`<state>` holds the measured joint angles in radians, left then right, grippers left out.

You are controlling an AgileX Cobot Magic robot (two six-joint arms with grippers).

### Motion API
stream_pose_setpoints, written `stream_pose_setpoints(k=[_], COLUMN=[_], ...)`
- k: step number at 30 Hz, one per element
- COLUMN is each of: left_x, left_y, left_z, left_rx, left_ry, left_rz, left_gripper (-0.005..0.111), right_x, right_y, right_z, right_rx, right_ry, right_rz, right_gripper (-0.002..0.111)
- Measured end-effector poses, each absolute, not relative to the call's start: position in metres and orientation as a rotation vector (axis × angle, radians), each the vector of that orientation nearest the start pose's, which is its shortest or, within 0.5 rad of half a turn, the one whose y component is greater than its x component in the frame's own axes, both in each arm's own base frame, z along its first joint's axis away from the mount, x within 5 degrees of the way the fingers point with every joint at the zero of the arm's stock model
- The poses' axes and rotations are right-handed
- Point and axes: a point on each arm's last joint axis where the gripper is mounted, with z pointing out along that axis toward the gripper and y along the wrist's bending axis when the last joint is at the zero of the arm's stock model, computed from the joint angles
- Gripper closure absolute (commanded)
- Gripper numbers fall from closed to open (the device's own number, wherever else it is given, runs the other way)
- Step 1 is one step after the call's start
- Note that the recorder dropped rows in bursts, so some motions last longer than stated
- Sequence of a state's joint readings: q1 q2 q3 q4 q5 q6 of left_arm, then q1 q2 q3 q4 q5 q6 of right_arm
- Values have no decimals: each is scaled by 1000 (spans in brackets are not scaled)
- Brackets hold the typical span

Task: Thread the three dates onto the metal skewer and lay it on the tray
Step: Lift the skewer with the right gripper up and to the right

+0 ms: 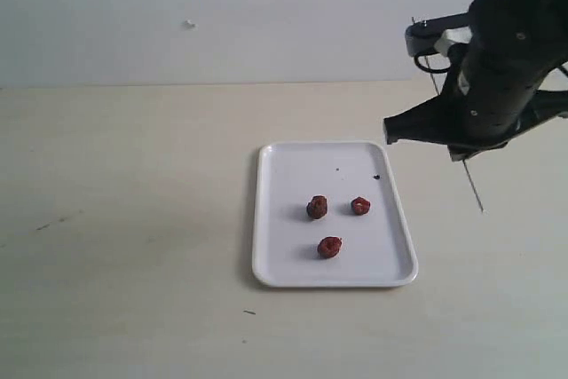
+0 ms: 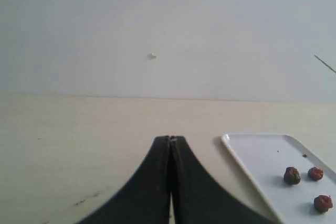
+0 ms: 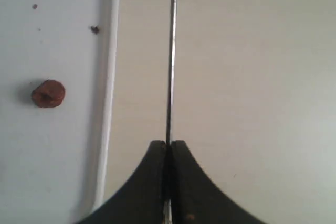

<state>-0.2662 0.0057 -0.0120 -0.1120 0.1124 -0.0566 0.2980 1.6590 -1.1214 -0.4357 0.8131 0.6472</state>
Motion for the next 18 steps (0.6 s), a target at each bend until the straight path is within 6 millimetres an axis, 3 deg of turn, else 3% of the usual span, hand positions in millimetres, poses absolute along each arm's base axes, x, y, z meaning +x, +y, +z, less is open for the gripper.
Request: stream_pose_setpoints(k=[4,9,15,18], left_x=[54,52,43,47], left_y=[-15,-12,-9,-11], left_z=[213,232,258,277], left_rx=[79,-18,-82,-48], left_ry=[1533,1323,1036,1013], left_rz=[-351,-444,-557,-537], left_gripper=[107,107,107,107], right_x=[337,356,366,370], right_y=[53,52,53,48], right_z=[235,246,248,251], right_rx=[6,-151,-452,-510], right_ry=[2599,2387,2242,2179], right_rz=[-168,-25,-113,-154], right_gripper=[108,108,108,108])
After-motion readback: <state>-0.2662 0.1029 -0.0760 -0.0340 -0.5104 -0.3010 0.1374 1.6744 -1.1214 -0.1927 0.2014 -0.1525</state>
